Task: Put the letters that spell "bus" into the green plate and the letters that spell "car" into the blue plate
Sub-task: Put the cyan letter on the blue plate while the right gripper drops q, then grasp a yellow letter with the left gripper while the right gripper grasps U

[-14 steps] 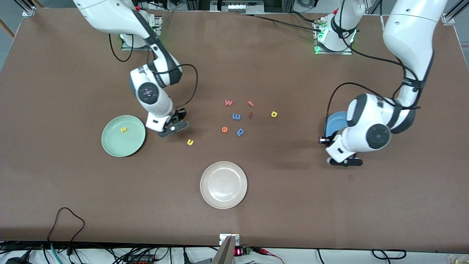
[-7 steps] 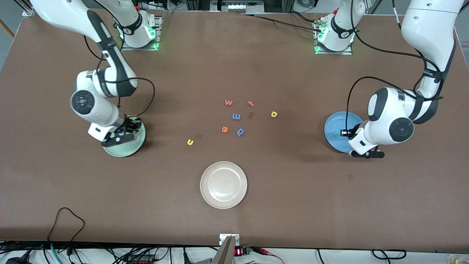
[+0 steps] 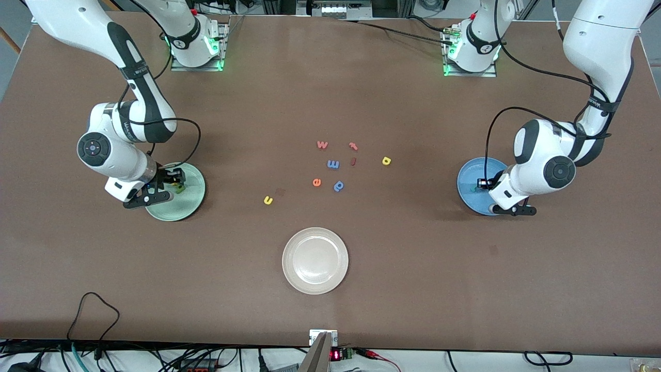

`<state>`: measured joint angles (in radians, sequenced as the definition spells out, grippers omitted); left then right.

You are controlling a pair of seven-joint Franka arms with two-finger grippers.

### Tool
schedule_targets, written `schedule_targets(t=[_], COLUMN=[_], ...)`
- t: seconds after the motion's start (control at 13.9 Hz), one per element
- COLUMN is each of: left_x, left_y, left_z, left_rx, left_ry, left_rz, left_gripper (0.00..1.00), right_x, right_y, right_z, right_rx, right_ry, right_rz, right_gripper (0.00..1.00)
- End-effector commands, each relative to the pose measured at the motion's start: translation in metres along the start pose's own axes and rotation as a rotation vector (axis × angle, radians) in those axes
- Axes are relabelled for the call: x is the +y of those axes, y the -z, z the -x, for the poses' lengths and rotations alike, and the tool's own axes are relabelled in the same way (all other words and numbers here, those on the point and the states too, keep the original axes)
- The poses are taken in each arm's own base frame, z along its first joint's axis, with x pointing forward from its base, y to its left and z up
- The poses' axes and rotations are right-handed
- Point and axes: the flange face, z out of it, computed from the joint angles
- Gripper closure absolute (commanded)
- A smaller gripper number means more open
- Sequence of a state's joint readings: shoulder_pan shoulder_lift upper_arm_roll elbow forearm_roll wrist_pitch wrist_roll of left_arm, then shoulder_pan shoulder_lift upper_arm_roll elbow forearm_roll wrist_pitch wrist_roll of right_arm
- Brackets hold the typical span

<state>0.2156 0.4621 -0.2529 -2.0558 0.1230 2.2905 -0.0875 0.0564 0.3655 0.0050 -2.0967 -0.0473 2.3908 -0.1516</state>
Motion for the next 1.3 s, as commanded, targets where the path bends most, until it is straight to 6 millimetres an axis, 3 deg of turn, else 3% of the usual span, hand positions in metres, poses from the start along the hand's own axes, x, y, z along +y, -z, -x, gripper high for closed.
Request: schedule_targets(t=[0.0,0.14,0.43,0.72,0.86,1.01,1.22], left_x=[0.035,0.061,0.158,0.243,0.28,0.291,0.298], left_y=[0.043,0.052,0.037,0.006,-0.012,-0.022,-0.029], left_z=[0.008,0.008,0.011,0.035,0.055,0.063,0.068], left_rx=[-0.006,-0.021,0.036,0.016,-0.018,-0.039,-0.049], left_ry=[-0.077,-0.094,-0.212,-0.233,-0.185,-0.081,-0.06], left_rz=[-0.036,-0.029,0.042,0.061,0.046,0.036,0.033], left_gripper=[0.0,0.0,0.0,0.3,0.38,0.41,0.4], right_x=[-0.008,-0.028,-0.112,-0.181,-0.192,-0.209,-0.236], right_y=[0.027,0.038,0.043,0.035,0.021,0.002,-0.018], right_z=[-0.009,-0.022,-0.054,-0.094,-0.117,-0.125,-0.12], right_rx=[0.046,0.077,0.118,0.157,0.166,0.155,0.13], right_ry=[0.009,-0.013,-0.139,-0.112,-0.091,-0.071,-0.032], right_rz=[0.011,0.011,-0.002,-0.015,-0.018,-0.017,-0.014], right_gripper=[0.0,0.0,0.0,0.0,0.0,0.0,0.0])
